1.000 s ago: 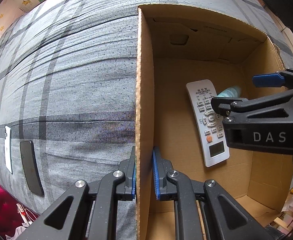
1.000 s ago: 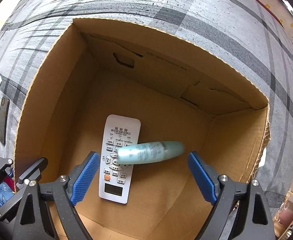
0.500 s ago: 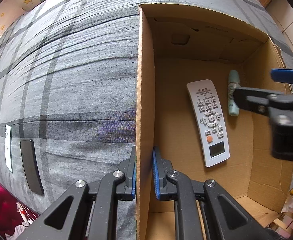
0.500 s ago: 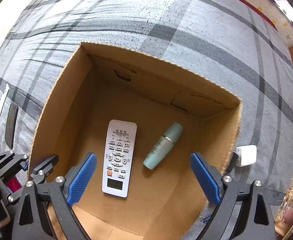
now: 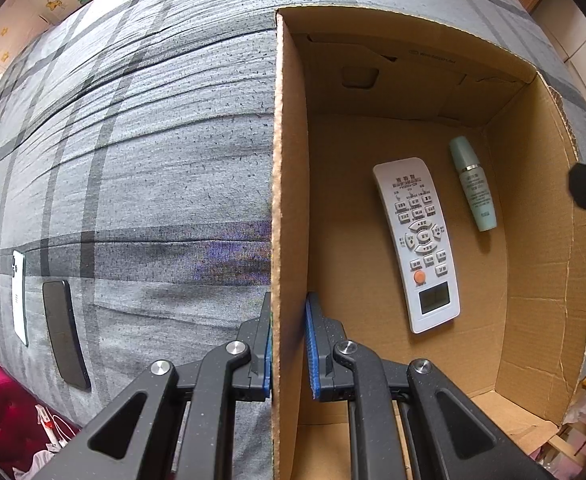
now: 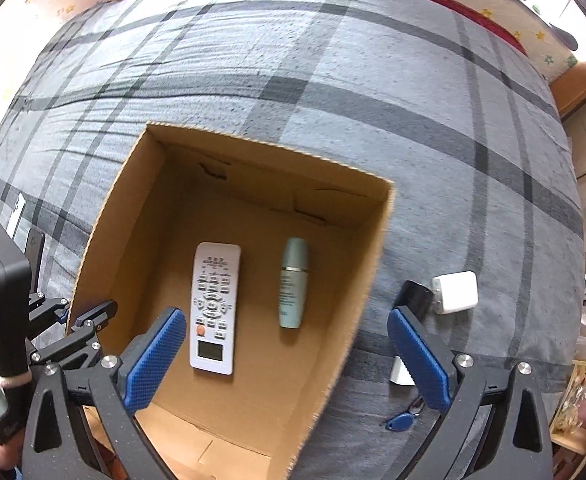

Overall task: Organize rigid objects
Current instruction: 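Withdraw the right gripper toward the remaining chargers and keys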

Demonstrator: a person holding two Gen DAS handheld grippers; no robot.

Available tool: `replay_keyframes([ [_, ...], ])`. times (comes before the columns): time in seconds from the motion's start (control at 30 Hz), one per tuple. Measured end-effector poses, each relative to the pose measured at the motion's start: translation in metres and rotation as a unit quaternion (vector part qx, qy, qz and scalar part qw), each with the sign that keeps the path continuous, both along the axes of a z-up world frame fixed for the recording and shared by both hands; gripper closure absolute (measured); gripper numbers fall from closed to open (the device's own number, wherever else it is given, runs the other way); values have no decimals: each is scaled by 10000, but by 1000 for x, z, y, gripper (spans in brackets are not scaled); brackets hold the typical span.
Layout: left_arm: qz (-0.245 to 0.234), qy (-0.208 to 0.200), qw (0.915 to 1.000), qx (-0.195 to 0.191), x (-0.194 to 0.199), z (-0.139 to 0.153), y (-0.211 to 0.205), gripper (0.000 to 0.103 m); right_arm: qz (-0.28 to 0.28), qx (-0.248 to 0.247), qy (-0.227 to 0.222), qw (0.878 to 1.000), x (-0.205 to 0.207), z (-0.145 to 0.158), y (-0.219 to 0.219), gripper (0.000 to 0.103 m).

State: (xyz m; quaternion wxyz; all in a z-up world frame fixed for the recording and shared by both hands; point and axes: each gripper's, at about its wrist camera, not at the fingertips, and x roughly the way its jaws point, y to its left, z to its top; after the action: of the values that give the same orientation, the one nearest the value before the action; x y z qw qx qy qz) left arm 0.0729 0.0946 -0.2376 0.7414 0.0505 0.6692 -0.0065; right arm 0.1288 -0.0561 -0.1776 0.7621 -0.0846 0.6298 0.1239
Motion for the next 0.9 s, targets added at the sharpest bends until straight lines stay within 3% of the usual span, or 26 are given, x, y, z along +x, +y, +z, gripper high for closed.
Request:
replay_keyframes([
  [0.47, 27, 26, 10000, 36, 1, 0, 0, 89, -618, -22, -177, 9979, -7, 23, -71, 0],
  [0.9, -12, 14, 10000, 52, 0, -1, -1, 89, -1255, 39, -139, 9920, -27, 10, -133, 0],
])
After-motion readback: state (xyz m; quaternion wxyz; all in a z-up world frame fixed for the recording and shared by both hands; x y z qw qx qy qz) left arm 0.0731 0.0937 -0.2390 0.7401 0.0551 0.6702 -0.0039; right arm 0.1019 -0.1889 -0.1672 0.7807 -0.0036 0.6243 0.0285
